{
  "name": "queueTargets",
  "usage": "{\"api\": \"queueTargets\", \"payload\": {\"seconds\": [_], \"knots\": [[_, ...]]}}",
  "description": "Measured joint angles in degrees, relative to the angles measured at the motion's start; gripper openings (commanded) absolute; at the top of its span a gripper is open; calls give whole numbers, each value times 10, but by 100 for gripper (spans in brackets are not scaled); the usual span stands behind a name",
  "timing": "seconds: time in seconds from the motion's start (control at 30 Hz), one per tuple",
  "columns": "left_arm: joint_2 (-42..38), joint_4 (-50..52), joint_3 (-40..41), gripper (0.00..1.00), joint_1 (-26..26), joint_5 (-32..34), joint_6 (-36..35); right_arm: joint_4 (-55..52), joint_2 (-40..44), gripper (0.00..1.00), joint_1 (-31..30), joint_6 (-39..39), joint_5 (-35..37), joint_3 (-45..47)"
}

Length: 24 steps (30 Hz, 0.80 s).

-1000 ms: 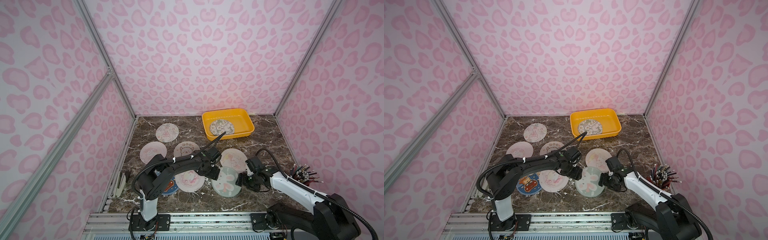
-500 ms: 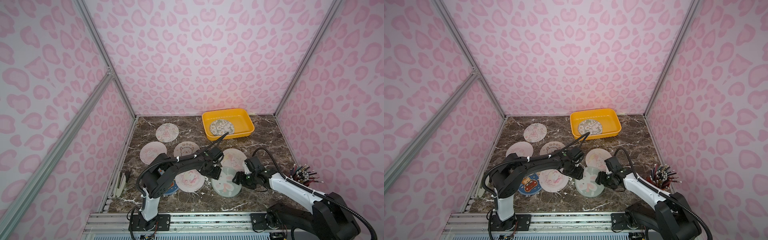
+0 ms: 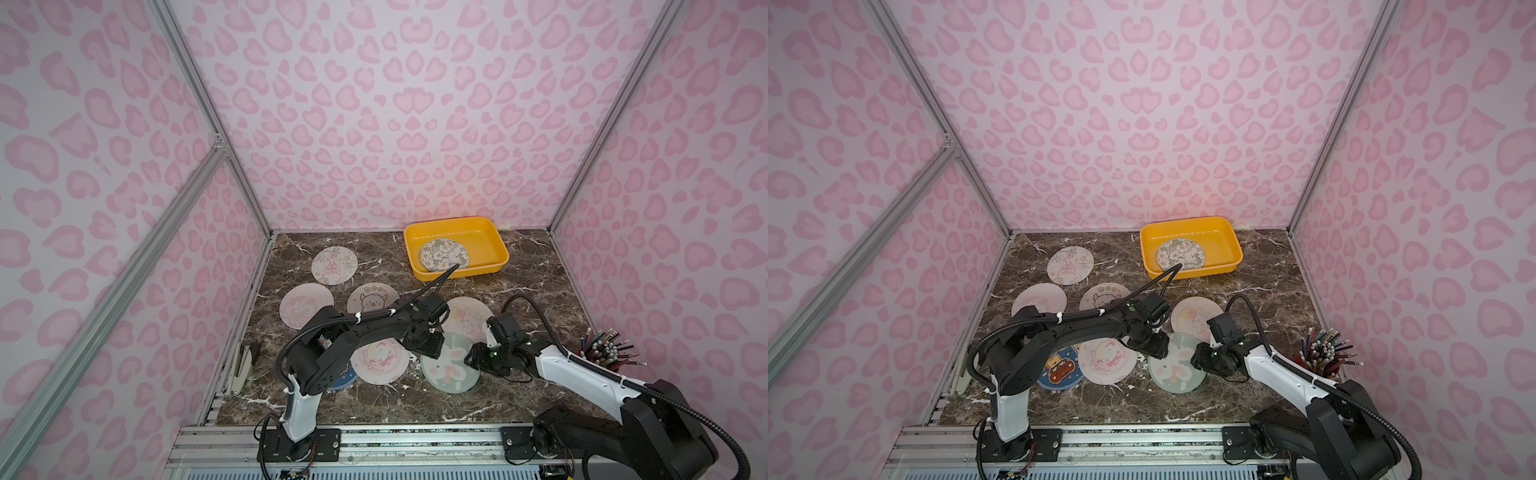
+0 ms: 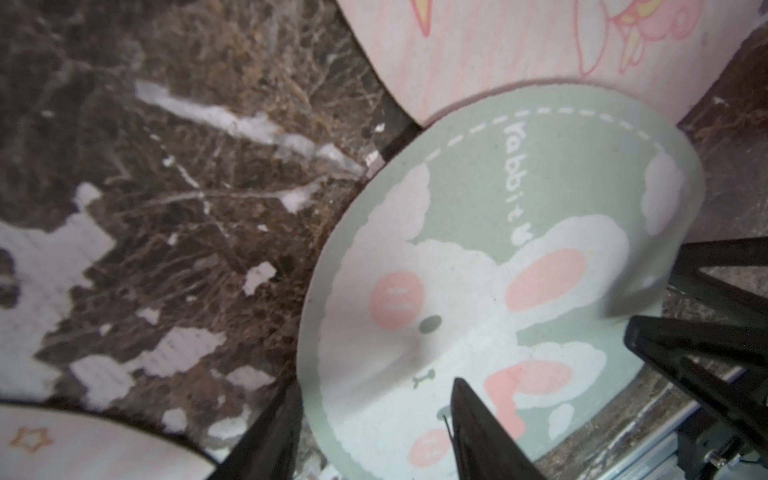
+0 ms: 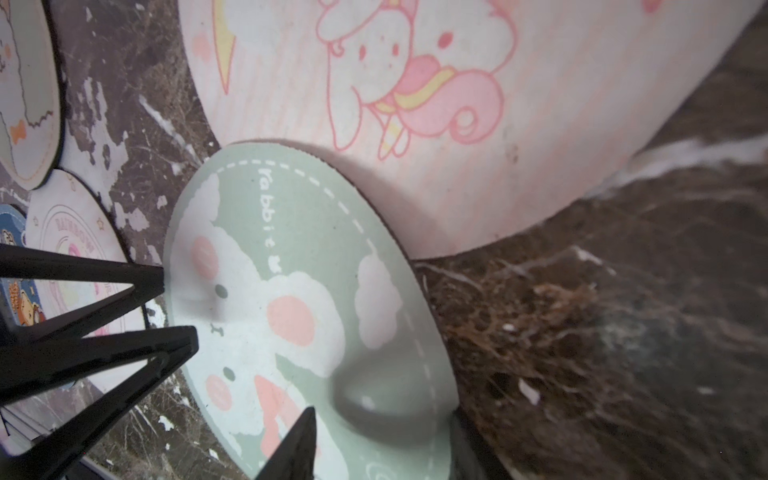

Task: Put the coasters into the storage box
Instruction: Pick up the coaster from the center of the board.

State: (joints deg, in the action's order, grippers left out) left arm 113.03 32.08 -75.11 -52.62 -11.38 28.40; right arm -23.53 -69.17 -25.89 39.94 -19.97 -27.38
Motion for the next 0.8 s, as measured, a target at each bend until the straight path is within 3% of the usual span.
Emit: {"api": "queueTargets", "payload": {"seconds": [0.23,0.7,0.8], "knots": [[1,0,0,59,0,0,0,6,5,39,0,1,5,5],[-6,-5,4,60,-2,1,0,-28,13,1,-2,6,9,2],[-9,-6,5,64,-3,1,0,-42,24,0,-2,8,9,-3]]}}
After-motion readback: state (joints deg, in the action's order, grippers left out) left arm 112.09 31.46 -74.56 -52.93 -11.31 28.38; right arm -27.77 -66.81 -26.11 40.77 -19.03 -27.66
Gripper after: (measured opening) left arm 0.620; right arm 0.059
